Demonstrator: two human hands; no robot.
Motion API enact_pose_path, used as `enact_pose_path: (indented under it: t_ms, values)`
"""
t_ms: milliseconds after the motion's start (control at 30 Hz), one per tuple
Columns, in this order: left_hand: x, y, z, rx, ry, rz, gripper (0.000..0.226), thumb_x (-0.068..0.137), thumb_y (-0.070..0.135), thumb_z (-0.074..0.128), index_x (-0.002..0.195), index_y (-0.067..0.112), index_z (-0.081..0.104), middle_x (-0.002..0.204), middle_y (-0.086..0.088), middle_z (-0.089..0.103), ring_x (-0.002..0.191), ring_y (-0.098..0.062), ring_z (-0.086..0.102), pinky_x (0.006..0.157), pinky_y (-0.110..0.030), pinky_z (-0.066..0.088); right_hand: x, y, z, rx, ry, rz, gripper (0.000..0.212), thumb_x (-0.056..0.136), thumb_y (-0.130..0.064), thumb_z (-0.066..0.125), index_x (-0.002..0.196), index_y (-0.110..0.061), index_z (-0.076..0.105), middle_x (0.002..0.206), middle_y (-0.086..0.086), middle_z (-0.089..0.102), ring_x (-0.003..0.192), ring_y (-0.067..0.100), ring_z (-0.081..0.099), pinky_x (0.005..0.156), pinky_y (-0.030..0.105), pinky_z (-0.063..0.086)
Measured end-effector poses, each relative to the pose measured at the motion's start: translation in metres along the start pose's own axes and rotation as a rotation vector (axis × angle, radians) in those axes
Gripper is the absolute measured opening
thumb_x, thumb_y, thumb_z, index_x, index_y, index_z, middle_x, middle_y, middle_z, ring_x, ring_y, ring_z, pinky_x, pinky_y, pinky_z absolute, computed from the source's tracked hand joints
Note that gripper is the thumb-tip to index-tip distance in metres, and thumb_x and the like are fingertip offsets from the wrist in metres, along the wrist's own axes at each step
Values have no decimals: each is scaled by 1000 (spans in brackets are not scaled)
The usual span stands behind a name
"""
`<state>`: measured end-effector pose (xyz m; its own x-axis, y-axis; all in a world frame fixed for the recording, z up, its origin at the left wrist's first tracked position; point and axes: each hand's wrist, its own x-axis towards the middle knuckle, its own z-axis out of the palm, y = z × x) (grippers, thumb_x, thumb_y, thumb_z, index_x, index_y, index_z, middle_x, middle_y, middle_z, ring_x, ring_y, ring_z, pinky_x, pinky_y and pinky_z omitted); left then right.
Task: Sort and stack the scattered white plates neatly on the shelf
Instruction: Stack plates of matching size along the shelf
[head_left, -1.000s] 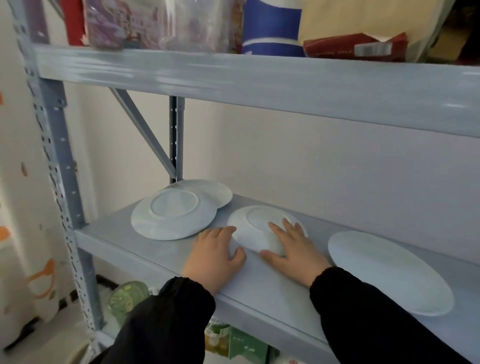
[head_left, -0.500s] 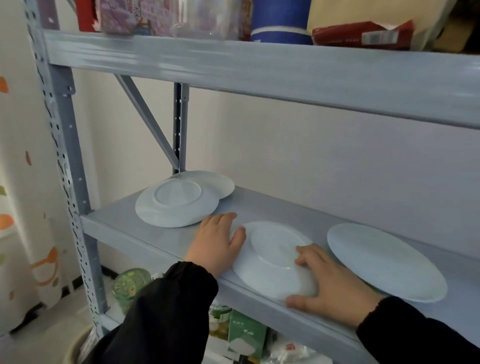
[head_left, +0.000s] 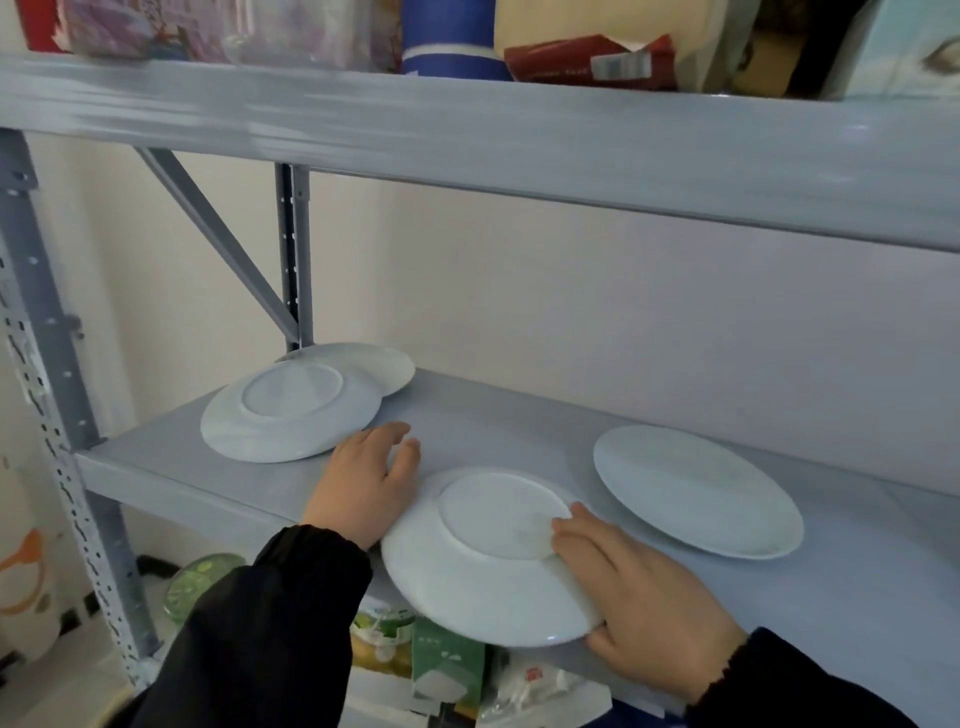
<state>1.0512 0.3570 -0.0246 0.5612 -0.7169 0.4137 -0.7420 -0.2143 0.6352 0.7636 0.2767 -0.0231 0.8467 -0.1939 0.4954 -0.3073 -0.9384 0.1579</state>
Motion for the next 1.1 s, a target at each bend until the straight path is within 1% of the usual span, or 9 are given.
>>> enact_pose_path:
  t_ms: [100, 167, 233, 300, 400, 567, 800, 933, 1100]
  values:
    - [1, 0, -1, -11, -14, 0, 55, 90, 50, 32, 127, 19, 57, 127, -4, 59, 116, -21, 48, 90, -29, 31, -7, 29, -19, 131, 102, 76, 51, 75, -25, 61, 126, -22, 52, 124, -1, 65, 111, 14, 63, 88, 20, 49]
    - [2, 0, 1, 12, -14, -2, 50, 93, 50, 37, 128, 19, 57, 127, -4, 58, 116, -22, 48, 92, -30, 33, -12, 43, -38, 303, 235, 211, 38, 83, -20, 52, 119, -27, 59, 117, -18, 66, 106, -1, 60, 89, 8, 42]
    - [3, 0, 2, 44, 5, -22, 43, 96, 45, 43, 129, 20, 57, 130, -2, 57, 119, -21, 47, 96, -32, 34, -13, 52, -59, 444, 403, 425, 14, 90, -30, 55, 98, -34, 65, 99, -36, 64, 91, -17, 58, 76, 0, 39]
    - [5, 0, 3, 76, 8, -38, 43, 95, 45, 44, 129, 22, 56, 131, 0, 56, 120, -20, 47, 99, -34, 34, -15, 74, -69, 587, 509, 648, 3, 92, -37, 62, 92, -39, 64, 85, -44, 62, 80, -20, 58, 64, 1, 42]
    - [4, -1, 5, 104, -5, -26, 41, 95, 47, 45, 127, 24, 57, 130, 0, 57, 117, -21, 50, 100, -38, 37, -31, 131, -71, 754, 592, 901, 10, 94, -28, 63, 102, -33, 65, 88, -32, 69, 78, -12, 63, 65, 18, 50]
    - [4, -1, 4, 127, -23, -20, 55, 87, 58, 42, 126, 23, 58, 131, -2, 57, 118, -22, 49, 101, -41, 37, -77, 207, -62, 1211, 626, 1258, 37, 94, -11, 57, 131, -12, 56, 121, 13, 65, 104, 34, 63, 69, 45, 57]
    - [6, 17, 10, 243, -67, 34, 64, 86, 63, 47, 133, 21, 54, 136, -8, 55, 127, -29, 44, 108, -44, 32, -95, 225, -53, 1370, 550, 1387, 36, 89, 3, 51, 123, -3, 58, 112, 18, 67, 96, 36, 64, 60, 42, 61]
    - [13, 70, 32, 191, -117, 243, 77, 79, 72, 33, 138, 27, 48, 137, 2, 53, 129, -19, 43, 107, -34, 32, -95, 227, -49, 1331, 505, 1419, 34, 87, 1, 54, 120, -6, 60, 106, 17, 69, 86, 31, 66, 53, 35, 57]
    - [22, 140, 75, 122, -159, 434, 70, 82, 67, 32, 139, 29, 47, 138, 12, 51, 129, -9, 42, 102, -21, 29, -94, 225, -43, 1269, 432, 1456, 35, 86, 2, 51, 120, -1, 60, 110, 22, 68, 92, 36, 66, 71, 44, 57]
